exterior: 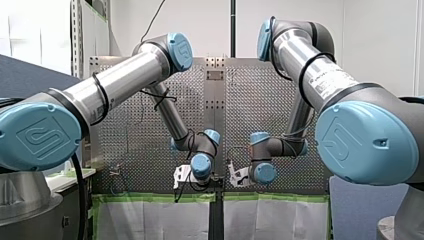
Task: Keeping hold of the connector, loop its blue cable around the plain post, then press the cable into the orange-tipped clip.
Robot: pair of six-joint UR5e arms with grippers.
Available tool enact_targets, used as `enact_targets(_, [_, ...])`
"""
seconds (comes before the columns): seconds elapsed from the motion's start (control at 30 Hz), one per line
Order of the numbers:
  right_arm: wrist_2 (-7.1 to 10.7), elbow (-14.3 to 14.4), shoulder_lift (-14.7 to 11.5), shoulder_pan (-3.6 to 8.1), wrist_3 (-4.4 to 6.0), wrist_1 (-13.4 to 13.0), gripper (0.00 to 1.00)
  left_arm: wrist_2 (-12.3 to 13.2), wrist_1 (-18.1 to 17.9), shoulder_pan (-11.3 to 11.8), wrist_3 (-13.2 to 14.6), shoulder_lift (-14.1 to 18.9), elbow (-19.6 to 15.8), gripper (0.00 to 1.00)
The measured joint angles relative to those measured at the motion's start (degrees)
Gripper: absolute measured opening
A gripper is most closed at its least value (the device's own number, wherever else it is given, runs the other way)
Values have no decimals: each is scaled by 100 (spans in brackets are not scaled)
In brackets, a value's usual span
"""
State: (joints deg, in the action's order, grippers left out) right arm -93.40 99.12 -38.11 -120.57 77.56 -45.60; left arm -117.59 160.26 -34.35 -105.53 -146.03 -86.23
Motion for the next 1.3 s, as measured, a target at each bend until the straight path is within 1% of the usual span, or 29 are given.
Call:
enact_targets(0.13, [-7, -21, 0, 27, 59, -4, 0, -17, -242, -4, -110, 1, -1, 0])
enact_targets(0.3, [9, -53, 0, 63, 173, -27, 0, -16, -501, -12, -153, 2, 8, 0])
enact_targets(0.37, [21, -71, 0, 84, 204, -33, 0, -21, -595, -12, -158, 2, 20, 0])
enact_targets(0.47, [52, -84, 0, 116, 222, -48, 0, -40, -754, -15, -174, 2, 47, 0])
enact_targets(0.67, [158, -88, 0, 185, 233, -91, 0, -81, -1088, -27, -256, 2, 64, 0])
enact_targets(0.83, [215, -89, 0, 242, 219, -88, 0, -243, -1376, -43, -322, 3, 58, 0])
enact_targets(1.0, [241, -86, 0, 298, 197, -53, 0, -301, -1640, -110, -342, 10, 9, 0])
enact_targets(1.07, [264, -84, 0, 319, 192, -32, 0, -314, -1694, -141, -344, 16, -14, 0])
enact_targets(1.17, [334, -81, -1, 339, 191, -1, 0, -344, -1767, -199, -345, 74, -86, 0])
enact_targets(1.3, [419, -73, -7, 356, 191, 46, 0, -327, -1965, -260, -349, 270, -289, 0])
